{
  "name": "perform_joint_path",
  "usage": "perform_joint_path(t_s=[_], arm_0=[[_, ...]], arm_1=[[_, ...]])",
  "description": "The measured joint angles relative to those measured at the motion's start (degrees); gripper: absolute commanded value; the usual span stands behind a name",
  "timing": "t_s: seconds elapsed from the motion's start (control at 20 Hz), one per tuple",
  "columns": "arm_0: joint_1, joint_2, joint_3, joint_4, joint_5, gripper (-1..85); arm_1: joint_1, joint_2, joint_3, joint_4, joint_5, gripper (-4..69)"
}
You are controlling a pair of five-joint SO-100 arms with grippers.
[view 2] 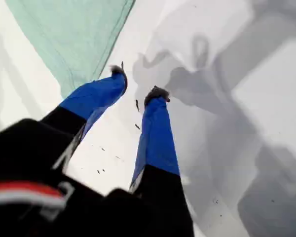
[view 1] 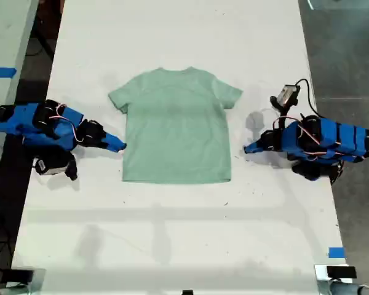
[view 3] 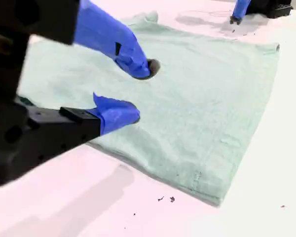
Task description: Fold t shirt
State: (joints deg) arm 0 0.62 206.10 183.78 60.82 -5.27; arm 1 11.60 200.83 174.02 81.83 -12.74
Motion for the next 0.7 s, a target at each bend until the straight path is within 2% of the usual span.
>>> perform_joint_path(t_s=[0.35,0.4,0.5,0.6,0.7], arm_0=[[0.00,0.00,0.00,0.00,0.00,11.1],[0.00,0.00,0.00,0.00,0.00,11.1],[0.00,0.00,0.00,0.00,0.00,11.1],[0.00,0.00,0.00,0.00,0.00,11.1],[0.00,0.00,0.00,0.00,0.00,11.1]], arm_1=[[0.00,0.00,0.00,0.00,0.79,12.8],[-0.44,0.00,0.00,0.00,3.78,12.0],[-7.12,0.00,-0.09,-1.05,14.24,9.2],[-13.62,0.53,-0.35,-4.48,18.19,0.8],[-14.59,0.00,-0.44,-8.53,23.12,1.5]])
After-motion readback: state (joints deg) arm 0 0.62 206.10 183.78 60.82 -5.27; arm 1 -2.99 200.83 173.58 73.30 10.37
